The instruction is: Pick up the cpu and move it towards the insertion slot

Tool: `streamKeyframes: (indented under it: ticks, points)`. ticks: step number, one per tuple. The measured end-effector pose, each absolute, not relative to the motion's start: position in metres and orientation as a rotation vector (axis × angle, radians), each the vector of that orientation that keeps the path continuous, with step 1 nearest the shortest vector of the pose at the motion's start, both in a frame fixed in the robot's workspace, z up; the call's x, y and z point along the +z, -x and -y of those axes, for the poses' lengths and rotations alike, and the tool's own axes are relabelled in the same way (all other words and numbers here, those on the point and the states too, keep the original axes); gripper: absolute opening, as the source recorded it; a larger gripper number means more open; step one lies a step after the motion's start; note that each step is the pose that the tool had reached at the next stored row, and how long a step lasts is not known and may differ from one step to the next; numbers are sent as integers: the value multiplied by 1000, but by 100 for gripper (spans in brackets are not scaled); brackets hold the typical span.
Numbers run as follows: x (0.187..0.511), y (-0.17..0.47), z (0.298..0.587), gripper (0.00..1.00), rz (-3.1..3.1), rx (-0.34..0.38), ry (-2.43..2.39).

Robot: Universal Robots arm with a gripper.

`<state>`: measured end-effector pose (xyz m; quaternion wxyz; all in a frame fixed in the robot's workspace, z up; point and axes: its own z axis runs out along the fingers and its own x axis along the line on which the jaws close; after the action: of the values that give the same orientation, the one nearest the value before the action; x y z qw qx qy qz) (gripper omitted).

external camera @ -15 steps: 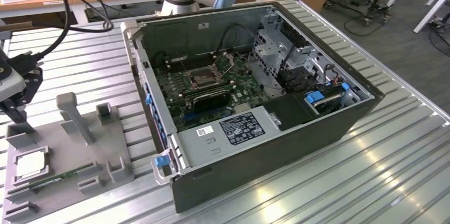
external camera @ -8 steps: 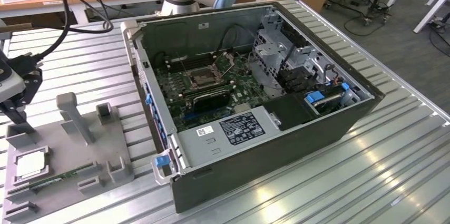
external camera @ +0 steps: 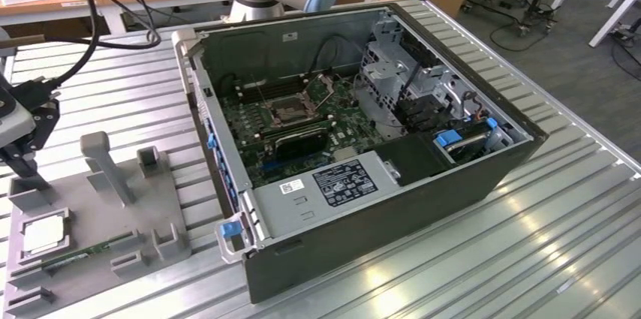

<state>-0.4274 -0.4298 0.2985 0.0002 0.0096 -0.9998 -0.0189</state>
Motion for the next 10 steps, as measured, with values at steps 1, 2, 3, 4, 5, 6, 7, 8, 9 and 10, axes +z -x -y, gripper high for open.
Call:
streamKeyframes:
  ticks: [1, 2, 3, 4, 5, 6, 7, 8, 9, 10]
  points:
    - [298, 428, 430, 11, 3140, -60, -30]
    - [298, 428, 430, 11, 3140, -59, -30]
    - [298, 428, 430, 11, 3141, -59, -30]
    - [298, 428, 430, 11, 3140, -59, -30]
    - [297, 428, 430, 11, 3140, -59, -30]
    - [297, 429, 430, 11, 3140, -59, -30]
    - [297, 429, 430, 11, 3140, -59, -30]
    - [297, 429, 430, 11, 3140, -59, -30]
    - [296, 429, 430, 11, 3140, -59, -30]
    - [296, 429, 430, 11, 3140, -59, -30]
